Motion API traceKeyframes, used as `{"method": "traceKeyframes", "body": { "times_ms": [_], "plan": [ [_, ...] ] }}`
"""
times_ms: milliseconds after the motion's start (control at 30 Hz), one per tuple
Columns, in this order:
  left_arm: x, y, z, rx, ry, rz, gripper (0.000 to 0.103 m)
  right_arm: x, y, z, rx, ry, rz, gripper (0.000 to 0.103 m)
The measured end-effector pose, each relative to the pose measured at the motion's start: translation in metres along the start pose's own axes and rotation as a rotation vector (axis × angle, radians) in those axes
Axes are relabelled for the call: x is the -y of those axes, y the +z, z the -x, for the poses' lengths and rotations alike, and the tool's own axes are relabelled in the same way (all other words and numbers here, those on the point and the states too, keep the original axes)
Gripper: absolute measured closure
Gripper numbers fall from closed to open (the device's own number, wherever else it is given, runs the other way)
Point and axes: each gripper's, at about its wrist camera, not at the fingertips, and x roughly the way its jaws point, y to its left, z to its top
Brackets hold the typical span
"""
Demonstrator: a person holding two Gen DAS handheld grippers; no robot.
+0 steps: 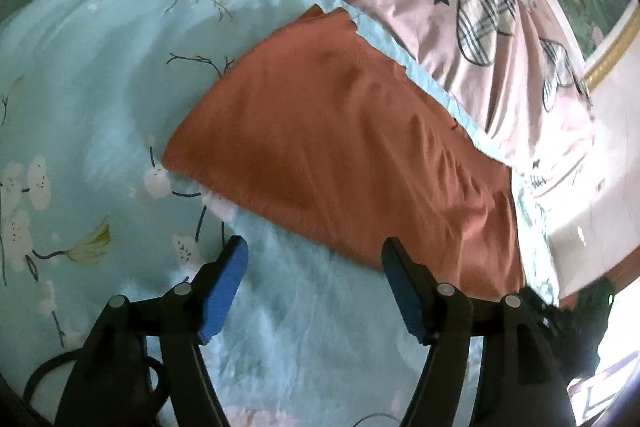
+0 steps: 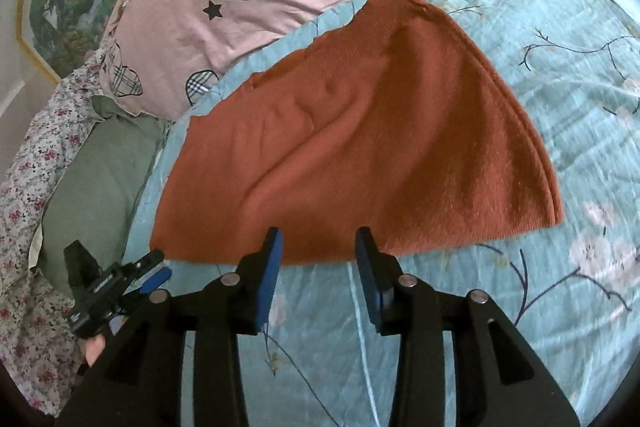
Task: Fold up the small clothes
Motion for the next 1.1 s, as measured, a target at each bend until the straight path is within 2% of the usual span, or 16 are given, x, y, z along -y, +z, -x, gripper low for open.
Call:
{"method": "traceKeyframes", "body": {
  "times_ms": [100,300,367,400,500,533,600,767,800,900,1033,1100],
  "plan": [
    [-0.007,0.006,-0.007,0.019,-0.001,0.063,0.033,0.000,-0.001,-0.002,-0.009,0.004,-0.001,0.062],
    [-0.012,0.037,-0.028,0.082,0.033,0.117,0.034,-0.002,0.006,-0.005,-0.004,0.020,0.004,0.062],
    [-0.014,0.045,-0.034,0.105,0.059,0.116,0.047,-0.001,0.010,-0.007,-0.001,0.022,0.006,0.062],
    [-0.014,0.050,-0.039,0.109,0.081,0.110,0.062,0.000,0.013,-0.009,-0.001,0.020,0.006,0.062],
    [-0.011,0.058,-0.042,0.102,0.055,0.104,0.089,0.003,0.026,-0.010,0.006,0.026,0.009,0.062],
    [-0.005,0.059,-0.038,0.111,0.059,0.085,0.090,0.003,0.031,-0.009,0.011,0.027,0.011,0.062],
    [0.022,0.058,-0.024,0.144,0.067,-0.006,0.092,0.005,0.042,-0.009,0.009,0.037,0.007,0.062],
    [0.102,0.044,-0.015,0.146,0.058,-0.275,0.095,0.005,0.076,-0.019,-0.039,0.075,-0.006,0.062],
    [0.120,0.037,-0.018,0.143,0.059,-0.338,0.094,0.005,0.083,-0.025,-0.060,0.111,-0.021,0.059],
    [0.158,0.012,-0.037,0.127,0.078,-0.483,0.094,0.000,0.096,-0.046,-0.111,0.179,-0.035,0.035],
    [0.175,-0.021,-0.072,0.093,0.138,-0.619,0.094,-0.020,0.109,-0.090,-0.211,0.259,-0.028,0.027],
    [0.176,-0.030,-0.082,0.071,0.149,-0.654,0.095,-0.034,0.114,-0.116,-0.273,0.294,-0.012,0.022]
  ]
}}
